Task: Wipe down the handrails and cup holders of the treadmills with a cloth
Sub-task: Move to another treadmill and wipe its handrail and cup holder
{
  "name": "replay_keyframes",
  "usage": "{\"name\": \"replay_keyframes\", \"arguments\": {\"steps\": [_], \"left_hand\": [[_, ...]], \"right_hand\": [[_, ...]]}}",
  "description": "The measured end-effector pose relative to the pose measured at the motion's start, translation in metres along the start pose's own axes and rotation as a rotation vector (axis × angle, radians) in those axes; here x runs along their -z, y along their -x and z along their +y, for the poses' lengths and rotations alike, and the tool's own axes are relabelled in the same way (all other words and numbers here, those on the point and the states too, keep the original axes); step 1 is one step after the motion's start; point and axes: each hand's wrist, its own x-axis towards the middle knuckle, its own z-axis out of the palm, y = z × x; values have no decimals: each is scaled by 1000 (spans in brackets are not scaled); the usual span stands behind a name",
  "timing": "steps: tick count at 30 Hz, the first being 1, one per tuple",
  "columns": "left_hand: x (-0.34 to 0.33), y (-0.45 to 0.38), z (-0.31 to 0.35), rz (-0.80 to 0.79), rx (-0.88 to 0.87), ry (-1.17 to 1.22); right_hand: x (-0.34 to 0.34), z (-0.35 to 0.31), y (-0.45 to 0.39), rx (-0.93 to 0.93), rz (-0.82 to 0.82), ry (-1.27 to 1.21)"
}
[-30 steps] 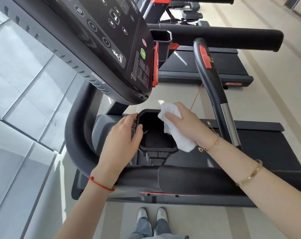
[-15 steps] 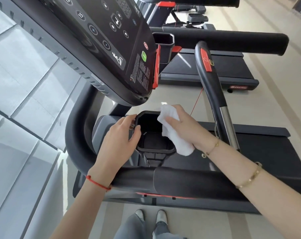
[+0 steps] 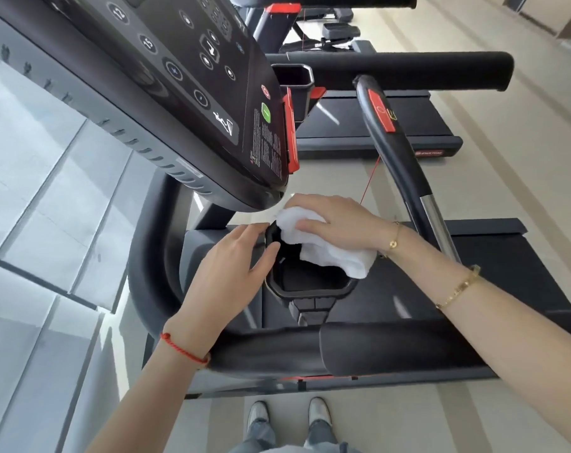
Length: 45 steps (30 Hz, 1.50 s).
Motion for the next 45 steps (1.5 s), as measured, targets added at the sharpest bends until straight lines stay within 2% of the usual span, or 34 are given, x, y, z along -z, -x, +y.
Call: {"name": "replay_keyframes", "arguments": {"steps": [2, 6, 8, 11, 14, 19, 23, 25, 27, 29, 34, 40, 45], "left_hand": [[2, -7, -2, -20, -31, 7], [5, -18, -5, -78, -89, 29], [5, -23, -8, -106, -138, 19], [5, -28, -13, -148, -189, 31], [5, -31, -17, -174, -214, 76], [4, -30, -21, -195, -214, 166], [5, -29, -23, -214, -226, 181], [5, -29, -24, -226, -239, 165], [6, -29, -24, -236, -249, 172], [7, -29, -25, -232, -262, 198], [7, -29, -26, -213, -255, 227], [9, -27, -26, -233, -234, 236], [10, -26, -24, -238, -233, 232]], "right_hand": [[-2, 0, 9, -68, 55, -66], [-20, -7, 53, -326, 192, -500], [-35, -17, 71, -454, 254, -618], [-47, -27, 81, -544, 297, -692], [-32, -24, 63, -585, 284, -589], [-26, -23, 62, -533, 229, -536], [-37, -42, 110, -486, 385, -624], [-35, -53, 124, -410, 416, -543], [-31, -60, 130, -335, 357, -409], [-31, -67, 128, -273, 222, -280], [-39, -84, 94, -219, -56, 24], [-34, -72, 105, -149, -42, 109], [-21, -60, 120, -45, 37, 94]]}}
